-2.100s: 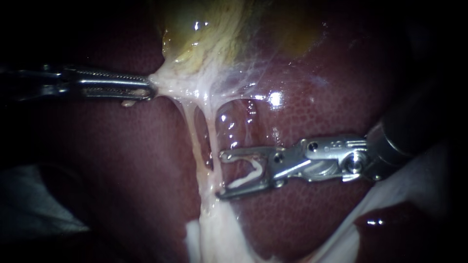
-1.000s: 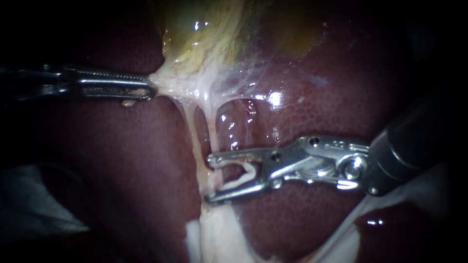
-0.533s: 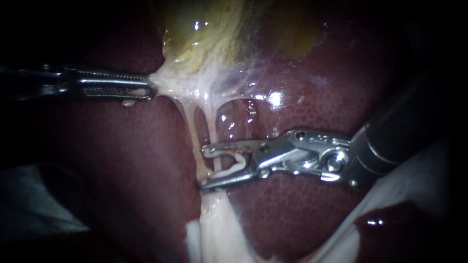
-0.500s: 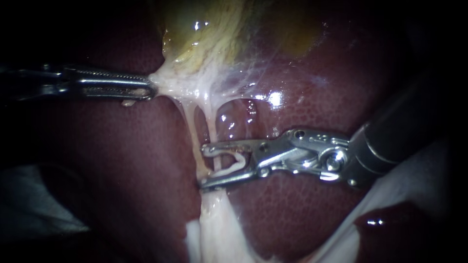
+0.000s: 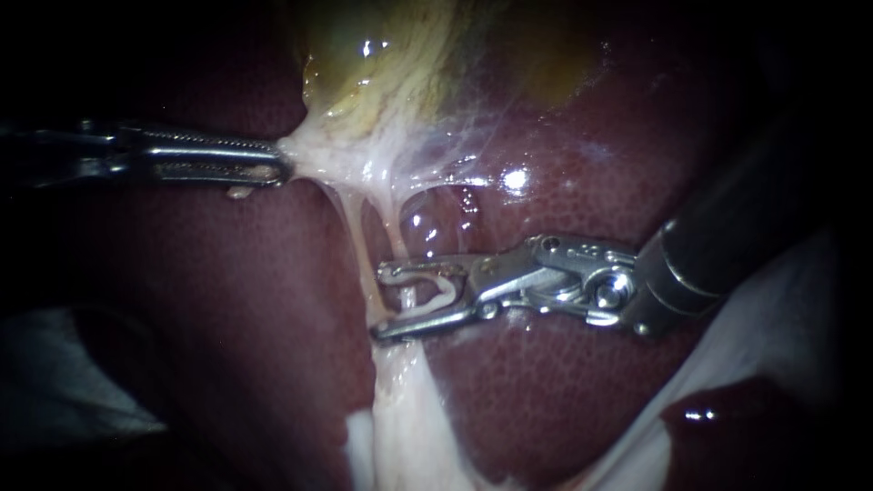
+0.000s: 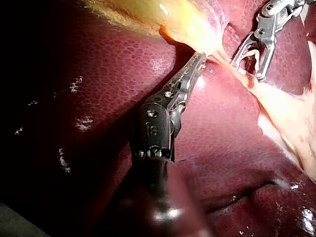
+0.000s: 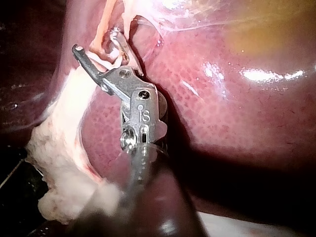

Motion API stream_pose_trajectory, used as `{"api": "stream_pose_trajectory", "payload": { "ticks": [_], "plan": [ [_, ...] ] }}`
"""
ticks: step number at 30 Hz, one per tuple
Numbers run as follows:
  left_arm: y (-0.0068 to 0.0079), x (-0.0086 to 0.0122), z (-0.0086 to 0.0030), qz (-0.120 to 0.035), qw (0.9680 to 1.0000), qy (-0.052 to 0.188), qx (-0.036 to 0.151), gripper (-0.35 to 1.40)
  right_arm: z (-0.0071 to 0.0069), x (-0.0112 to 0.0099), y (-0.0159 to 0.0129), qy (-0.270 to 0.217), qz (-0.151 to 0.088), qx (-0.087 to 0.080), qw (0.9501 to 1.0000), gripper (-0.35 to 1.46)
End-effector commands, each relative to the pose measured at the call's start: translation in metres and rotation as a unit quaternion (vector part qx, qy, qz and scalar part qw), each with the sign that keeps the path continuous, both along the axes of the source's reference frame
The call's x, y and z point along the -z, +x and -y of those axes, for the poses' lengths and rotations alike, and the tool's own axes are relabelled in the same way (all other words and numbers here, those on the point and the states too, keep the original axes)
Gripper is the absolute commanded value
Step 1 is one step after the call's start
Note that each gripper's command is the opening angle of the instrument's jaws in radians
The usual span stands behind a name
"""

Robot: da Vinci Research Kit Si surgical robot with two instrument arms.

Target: Clipping first clip left tube

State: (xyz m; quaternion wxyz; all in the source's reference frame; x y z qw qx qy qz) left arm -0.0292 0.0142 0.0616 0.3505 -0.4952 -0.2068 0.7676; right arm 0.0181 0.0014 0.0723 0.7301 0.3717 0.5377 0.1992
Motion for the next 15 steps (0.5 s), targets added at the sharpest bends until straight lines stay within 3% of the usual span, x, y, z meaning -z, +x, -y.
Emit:
{"api": "stream_pose_trajectory", "payload": {
  "ticks": [1, 7, 15],
  "plan": [
    [0.0, 0.0, 0.0, 0.0, 1.0, 0.0, 0.0, -0.35, 0.0, 0.0, 0.0, 0.0, -0.001, 0.001, 1.0, 0.5],
    [0.0, 0.0, 0.0, 0.0, 1.0, 0.0, 0.0, -0.35, 0.0001, 0.0001, 0.0001, 0.001, -0.006, 0.008, 0.9999, 0.5],
    [0.0, 0.0, 0.0, 0.0, 1.0, 0.0, 0.0, -0.35, 0.0011, 0.0012, 0.0012, 0.006, -0.023, 0.03, 0.9993, 0.49]
  ]
}}
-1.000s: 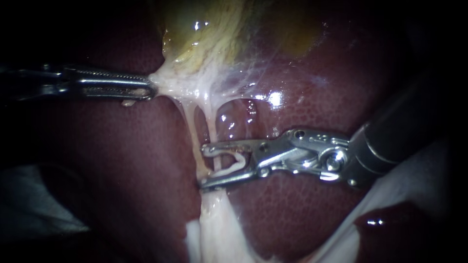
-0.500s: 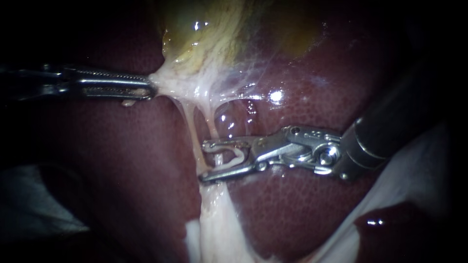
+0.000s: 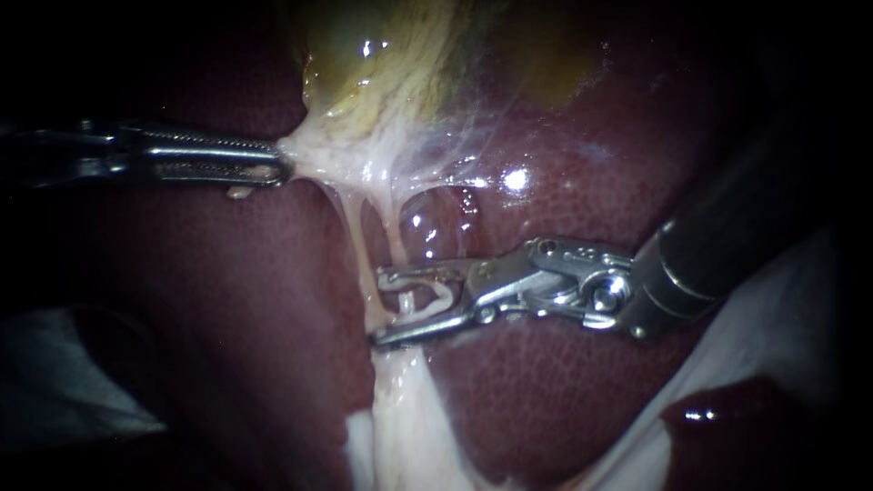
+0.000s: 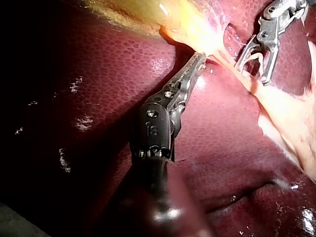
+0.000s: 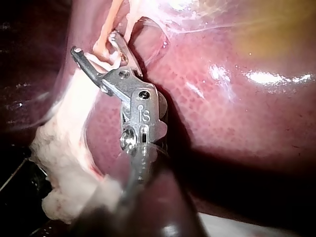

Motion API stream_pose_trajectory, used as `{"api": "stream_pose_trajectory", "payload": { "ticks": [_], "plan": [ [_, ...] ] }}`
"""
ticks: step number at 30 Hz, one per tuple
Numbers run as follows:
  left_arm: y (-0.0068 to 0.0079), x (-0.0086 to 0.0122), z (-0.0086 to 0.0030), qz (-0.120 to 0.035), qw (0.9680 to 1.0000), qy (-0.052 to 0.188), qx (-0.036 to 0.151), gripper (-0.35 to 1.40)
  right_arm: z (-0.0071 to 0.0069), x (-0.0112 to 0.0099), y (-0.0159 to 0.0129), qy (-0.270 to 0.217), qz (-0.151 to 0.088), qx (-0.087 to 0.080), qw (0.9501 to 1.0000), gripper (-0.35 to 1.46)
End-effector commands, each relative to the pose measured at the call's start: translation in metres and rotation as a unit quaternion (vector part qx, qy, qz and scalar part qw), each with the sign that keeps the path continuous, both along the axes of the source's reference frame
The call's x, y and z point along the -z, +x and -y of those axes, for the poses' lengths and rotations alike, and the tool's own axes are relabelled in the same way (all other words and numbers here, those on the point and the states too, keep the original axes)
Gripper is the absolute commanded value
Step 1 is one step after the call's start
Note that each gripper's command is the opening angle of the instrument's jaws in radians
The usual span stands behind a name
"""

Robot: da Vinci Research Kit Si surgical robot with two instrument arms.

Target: Clipping first clip left tube

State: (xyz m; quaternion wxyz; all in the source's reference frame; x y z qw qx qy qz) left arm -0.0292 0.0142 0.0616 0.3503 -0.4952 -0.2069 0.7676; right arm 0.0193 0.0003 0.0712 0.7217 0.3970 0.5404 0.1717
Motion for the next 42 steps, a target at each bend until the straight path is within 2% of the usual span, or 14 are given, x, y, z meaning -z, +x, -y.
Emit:
{"api": "stream_pose_trajectory", "payload": {
  "ticks": [1, 10, 18, 22, 35, 42],
  "plan": [
    [0.0, 0.0, 0.0, 0.0, 1.0, 0.0, 0.0, -0.35, 0.0001, 0.0002, 0.0003, -0.001, -0.003, 0.001, 1.0, 0.49],
    [-0.0001, 0.0, 0.0, 0.0, 1.0, 0.0, 0.0, -0.35, 0.0006, -0.0001, 0.0021, -0.001, -0.01, 0.002, 0.9999, 0.49],
    [-0.0003, -0.0001, 0.0, -0.001, 1.0, 0.0, 0.001, -0.35, 0.0011, 0.0001, 0.0037, 0.012, -0.037, 0.009, 0.9992, 0.49],
    [-0.0003, -0.0001, 0.0, -0.001, 1.0, 0.0, 0.001, -0.35, 0.0012, 0.0001, 0.0044, 0.013, -0.044, 0.006, 0.9989, 0.49],
    [-0.0004, -0.0001, 0.0, -0.001, 1.0, 0.0, 0.001, -0.35, 0.0016, -0.0003, 0.0053, 0.013, -0.042, 0.003, 0.999, 0.49],
    [-0.0002, -0.0001, 0.0, 0.0, 1.0, 0.0, 0.0, -0.35, 0.0022, 0.0016, 0.0051, 0.018, -0.044, 0.007, 0.9988, 0.49]
  ]
}}
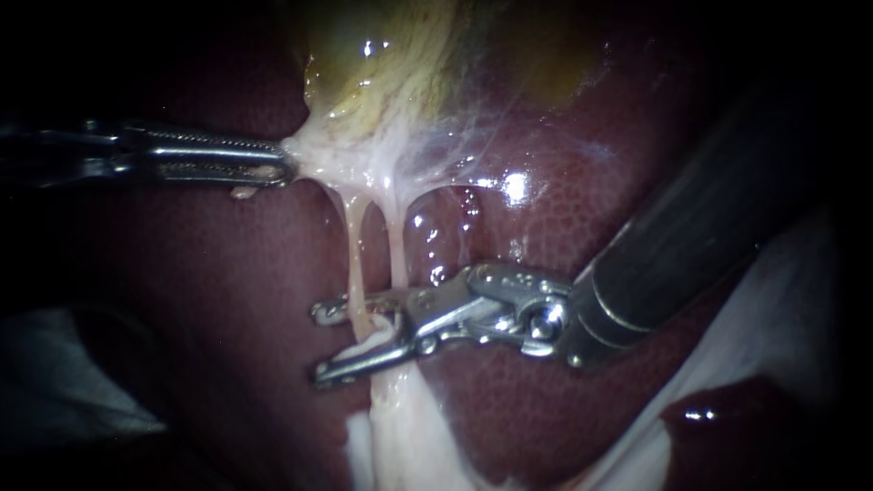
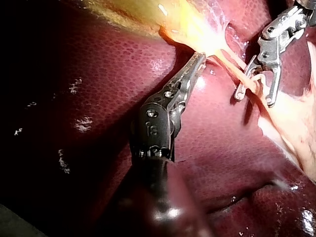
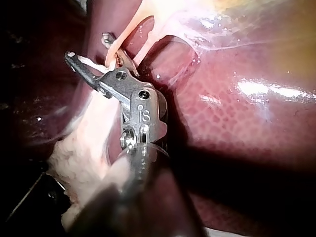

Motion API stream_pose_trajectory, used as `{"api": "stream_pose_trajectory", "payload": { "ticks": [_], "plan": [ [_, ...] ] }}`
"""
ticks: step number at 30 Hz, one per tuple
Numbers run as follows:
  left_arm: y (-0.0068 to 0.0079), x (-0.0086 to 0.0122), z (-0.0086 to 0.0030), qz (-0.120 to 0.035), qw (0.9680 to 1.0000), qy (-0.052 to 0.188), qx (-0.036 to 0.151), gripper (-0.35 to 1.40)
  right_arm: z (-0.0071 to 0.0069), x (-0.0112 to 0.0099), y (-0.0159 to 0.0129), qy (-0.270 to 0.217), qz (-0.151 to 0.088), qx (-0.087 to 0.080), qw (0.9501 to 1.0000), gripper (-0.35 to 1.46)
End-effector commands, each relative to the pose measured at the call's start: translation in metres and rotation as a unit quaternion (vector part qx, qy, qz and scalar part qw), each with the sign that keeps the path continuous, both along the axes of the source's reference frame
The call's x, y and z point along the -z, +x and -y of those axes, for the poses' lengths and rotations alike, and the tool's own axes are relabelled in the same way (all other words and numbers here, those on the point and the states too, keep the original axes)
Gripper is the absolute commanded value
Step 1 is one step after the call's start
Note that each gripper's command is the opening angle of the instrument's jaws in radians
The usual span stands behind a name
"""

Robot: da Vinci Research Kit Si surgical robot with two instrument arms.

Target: Clipping first clip left tube

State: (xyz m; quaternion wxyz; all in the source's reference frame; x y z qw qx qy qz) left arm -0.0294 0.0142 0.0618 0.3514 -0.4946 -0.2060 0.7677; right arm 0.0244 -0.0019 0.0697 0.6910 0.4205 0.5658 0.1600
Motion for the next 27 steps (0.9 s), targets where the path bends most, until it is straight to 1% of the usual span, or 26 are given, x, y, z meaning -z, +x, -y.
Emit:
{"api": "stream_pose_trajectory", "payload": {
  "ticks": [1, 7, 9, 14, 18, 22, 27],
  "plan": [
    [0.0001, 0.0001, 0.0, 0.001, 1.0, 0.0, -0.001, -0.35, 0.0001, 0.0004, 0.0, 0.0, -0.001, 0.002, 1.0, 0.49],
    [0.0002, 0.0001, 0.0, 0.001, 1.0, 0.0, -0.001, -0.35, 0.0003, 0.0029, -0.0002, 0.005, -0.008, 0.004, 0.9999, 0.48],
    [0.0002, 0.0001, 0.0, 0.001, 1.0, 0.0, -0.001, -0.35, 0.0003, 0.0034, -0.0003, 0.006, -0.008, 0.005, 0.9999, 0.47],
    [0.0002, 0.0001, 0.0, 0.001, 1.0, 0.0, -0.001, -0.35, 0.0003, 0.0034, -0.0005, 0.014, -0.005, 0.005, 0.9999, 0.42],
    [0.0002, 0.0001, 0.0, 0.001, 1.0, 0.0, -0.001, -0.35, 0.0003, 0.0033, -0.0008, 0.017, -0.004, 0.006, 0.9998, 0.34],
    [0.0002, 0.0001, 0.0, 0.001, 1.0, 0.0, -0.001, -0.35, 0.0003, 0.0033, -0.0011, 0.02, -0.003, 0.006, 0.9998, 0.14],
    [0.0002, 0.0001, 0.0, 0.001, 1.0, 0.0, -0.001, -0.35, 0.0003, 0.0034, -0.0014, 0.028, 0.0, 0.007, 0.9996, -0.18]
  ]
}}
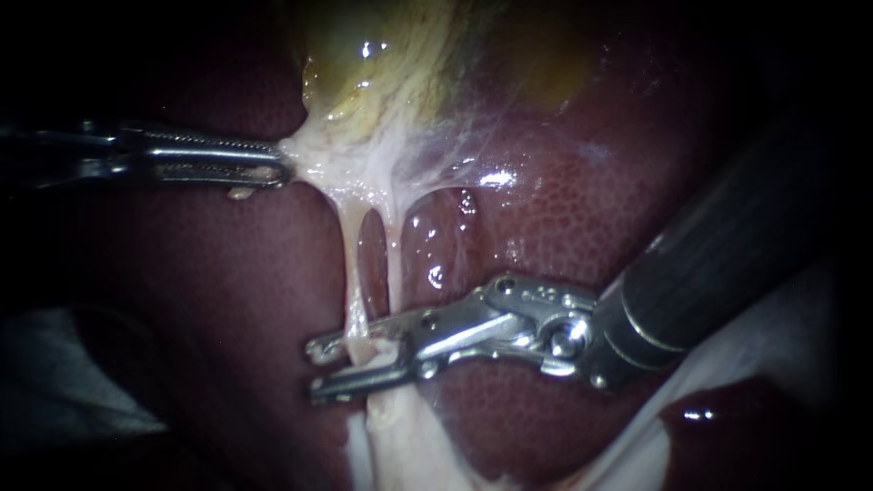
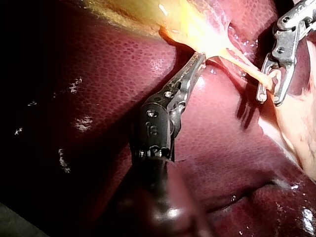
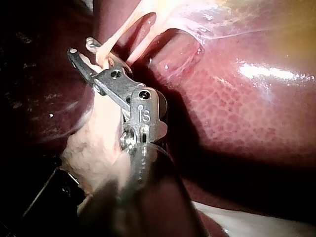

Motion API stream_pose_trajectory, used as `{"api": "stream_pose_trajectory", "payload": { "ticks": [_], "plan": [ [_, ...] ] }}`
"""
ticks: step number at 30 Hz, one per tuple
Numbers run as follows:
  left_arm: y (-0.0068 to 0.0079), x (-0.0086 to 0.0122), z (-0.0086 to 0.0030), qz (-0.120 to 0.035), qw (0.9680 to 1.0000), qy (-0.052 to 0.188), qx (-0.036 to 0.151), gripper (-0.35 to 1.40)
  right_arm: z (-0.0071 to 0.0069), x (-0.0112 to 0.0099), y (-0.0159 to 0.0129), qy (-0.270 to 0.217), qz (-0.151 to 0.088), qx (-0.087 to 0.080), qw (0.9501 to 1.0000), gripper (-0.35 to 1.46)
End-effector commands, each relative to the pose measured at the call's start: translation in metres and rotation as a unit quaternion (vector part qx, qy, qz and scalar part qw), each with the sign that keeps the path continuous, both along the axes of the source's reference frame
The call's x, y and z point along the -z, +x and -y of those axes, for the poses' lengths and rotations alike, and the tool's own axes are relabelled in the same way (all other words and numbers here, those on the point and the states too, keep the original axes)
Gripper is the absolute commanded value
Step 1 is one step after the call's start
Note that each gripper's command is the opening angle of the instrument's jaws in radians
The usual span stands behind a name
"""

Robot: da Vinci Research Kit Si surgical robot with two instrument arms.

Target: Clipping first clip left tube

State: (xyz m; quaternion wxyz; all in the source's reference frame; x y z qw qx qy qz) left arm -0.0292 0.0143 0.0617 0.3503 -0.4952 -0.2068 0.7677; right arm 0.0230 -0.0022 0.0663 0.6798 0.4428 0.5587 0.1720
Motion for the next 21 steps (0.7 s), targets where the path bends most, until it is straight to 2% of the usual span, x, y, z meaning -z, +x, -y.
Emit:
{"api": "stream_pose_trajectory", "payload": {
  "ticks": [1, 3, 7, 21],
  "plan": [
    [0.0, 0.0, 0.0, 0.0, 1.0, 0.0, 0.0, -0.35, 0.0, 0.0001, 0.0, 0.003, 0.001, 0.001, 1.0, -0.24],
    [0.0, 0.0, 0.0, 0.0, 1.0, 0.0, 0.0, -0.35, -0.0001, 0.0001, -0.0001, 0.012, 0.004, 0.002, 0.9999, -0.35],
    [0.0, 0.0, 0.0, 0.0, 1.0, 0.0, 0.0, -0.35, -0.0002, 0.0001, -0.0002, 0.031, 0.011, 0.001, 0.9995, -0.35],
    [0.0, 0.0, 0.0, 0.0, 1.0, 0.0, 0.0, -0.35, -0.0002, -0.0003, -0.0004, 0.03, 0.013, 0.006, 0.9995, -0.35]
  ]
}}
